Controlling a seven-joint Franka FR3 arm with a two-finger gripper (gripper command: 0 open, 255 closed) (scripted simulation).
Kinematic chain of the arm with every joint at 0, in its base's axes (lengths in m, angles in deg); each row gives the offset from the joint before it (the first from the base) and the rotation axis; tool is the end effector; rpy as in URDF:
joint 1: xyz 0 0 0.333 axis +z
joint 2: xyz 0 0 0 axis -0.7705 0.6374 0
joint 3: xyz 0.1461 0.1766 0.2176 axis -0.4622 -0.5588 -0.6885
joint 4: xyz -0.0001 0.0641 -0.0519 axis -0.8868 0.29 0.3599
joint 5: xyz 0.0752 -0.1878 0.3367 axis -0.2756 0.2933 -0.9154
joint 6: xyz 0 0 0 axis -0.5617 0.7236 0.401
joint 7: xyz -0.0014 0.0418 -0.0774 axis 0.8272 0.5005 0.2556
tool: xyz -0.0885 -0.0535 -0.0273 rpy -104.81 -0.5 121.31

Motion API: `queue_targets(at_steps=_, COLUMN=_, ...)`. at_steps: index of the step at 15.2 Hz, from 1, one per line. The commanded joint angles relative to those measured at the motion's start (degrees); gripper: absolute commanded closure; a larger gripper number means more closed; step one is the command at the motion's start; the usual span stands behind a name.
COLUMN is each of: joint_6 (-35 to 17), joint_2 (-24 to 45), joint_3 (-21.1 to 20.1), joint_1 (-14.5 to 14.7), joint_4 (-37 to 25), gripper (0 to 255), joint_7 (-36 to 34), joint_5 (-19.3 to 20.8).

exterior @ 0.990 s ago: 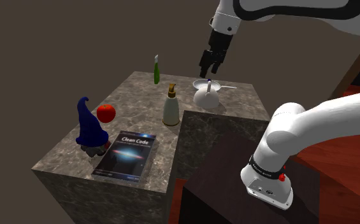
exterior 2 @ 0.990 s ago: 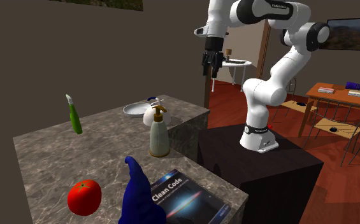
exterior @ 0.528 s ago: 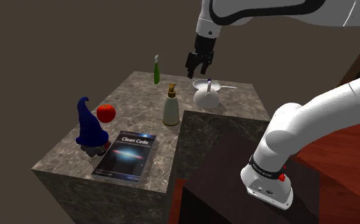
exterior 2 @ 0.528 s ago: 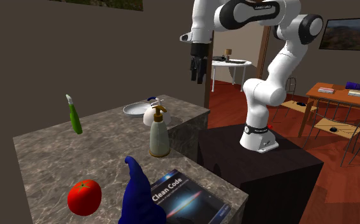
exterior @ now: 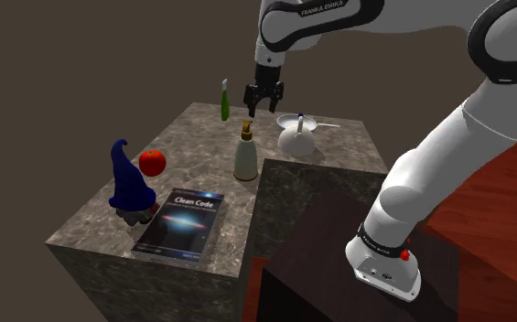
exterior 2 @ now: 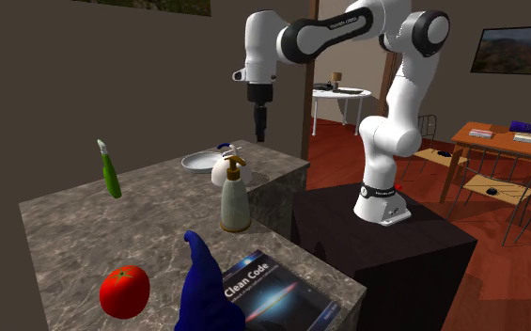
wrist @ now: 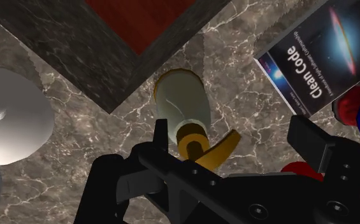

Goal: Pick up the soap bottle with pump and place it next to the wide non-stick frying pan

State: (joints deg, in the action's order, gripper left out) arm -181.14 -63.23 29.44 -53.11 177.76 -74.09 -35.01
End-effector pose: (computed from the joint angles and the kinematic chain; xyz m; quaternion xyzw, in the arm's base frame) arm 0.4707 -0.0151 0.5194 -0.9943 0.1009 -0.0166 0.0287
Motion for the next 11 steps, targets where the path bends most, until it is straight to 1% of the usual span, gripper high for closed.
queue_targets(at_steps=1, joint_6=-1.00, joint_2=5.39, joint_3=0.04, joint_1=-0.39, joint_4=-3.47, gripper=0, joint_7=-1.25, joint_5=0.22)
queue_targets(at_steps=7, joint_6=-1.58, joint_2=19.71, joint_3=0.85, joint_1=-1.48, joint_4=-14.48, gripper=0, joint_7=-4.31, joint_5=0.80)
queue_targets(at_steps=8, joint_6=-1.58, joint_2=19.75, joint_3=0.87, joint_1=-1.47, joint_4=-14.52, gripper=0, joint_7=-4.32, joint_5=0.80)
queue_targets(at_steps=11, joint_6=-3.81, joint_2=20.24, joint_3=0.83, joint_1=-1.42, joint_4=-12.78, gripper=0, joint_7=-4.29, joint_5=0.75)
